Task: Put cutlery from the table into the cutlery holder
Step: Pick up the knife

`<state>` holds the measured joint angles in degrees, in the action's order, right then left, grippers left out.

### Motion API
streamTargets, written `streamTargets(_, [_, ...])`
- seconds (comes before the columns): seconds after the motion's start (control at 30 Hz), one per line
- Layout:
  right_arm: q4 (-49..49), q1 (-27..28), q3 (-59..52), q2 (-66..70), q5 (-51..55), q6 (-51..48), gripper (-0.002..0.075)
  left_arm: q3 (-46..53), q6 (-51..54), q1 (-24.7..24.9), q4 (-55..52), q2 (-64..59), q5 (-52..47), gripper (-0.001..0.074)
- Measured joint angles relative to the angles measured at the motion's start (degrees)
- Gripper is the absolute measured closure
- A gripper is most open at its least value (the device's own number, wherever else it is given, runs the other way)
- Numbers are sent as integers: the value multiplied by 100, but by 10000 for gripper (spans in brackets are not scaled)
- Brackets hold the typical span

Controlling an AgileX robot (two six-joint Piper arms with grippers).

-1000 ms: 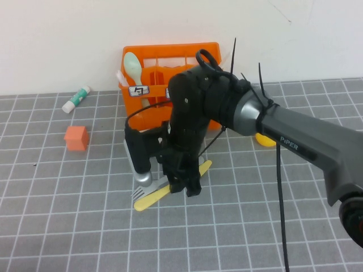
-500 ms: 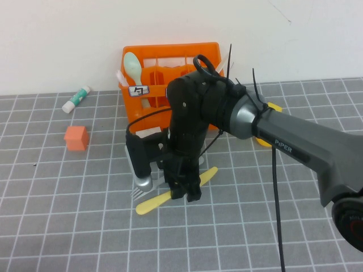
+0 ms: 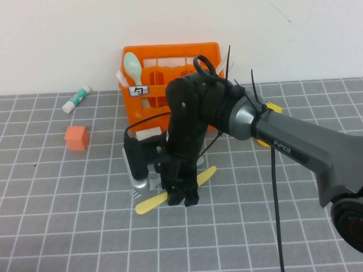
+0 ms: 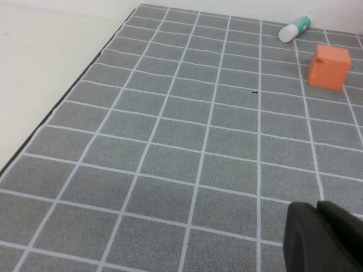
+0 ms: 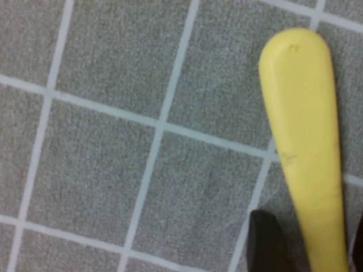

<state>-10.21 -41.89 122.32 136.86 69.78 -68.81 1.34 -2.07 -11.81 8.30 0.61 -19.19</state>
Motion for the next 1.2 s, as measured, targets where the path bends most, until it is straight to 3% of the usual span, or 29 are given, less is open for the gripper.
streamTargets(0.07, [0, 0, 0, 10, 0, 104, 454, 0, 0, 0, 0, 0, 0, 736])
streamTargets(0.2, [37, 0, 9, 9, 28, 777, 620, 0, 0, 0, 0, 0, 0, 736])
streamTargets(0.47, [73, 0, 40, -2, 41, 2014, 623, 0, 0, 0, 0, 0, 0, 736])
streamTargets(0.6, [-74, 0, 40, -180, 52, 2605, 698, 0, 0, 0, 0, 0, 0, 736])
streamTargets(0.77, [-532, 0, -4, -542, 52, 2939, 723, 0, 0, 0, 0, 0, 0, 736])
streamTargets(1.07, [-843, -9, -302, -746, 65, 2542, 724, 0, 0, 0, 20, 0, 0, 736])
streamTargets(1.2, [-965, -9, -320, -681, 65, 1659, 663, 0, 0, 0, 20, 0, 0, 736])
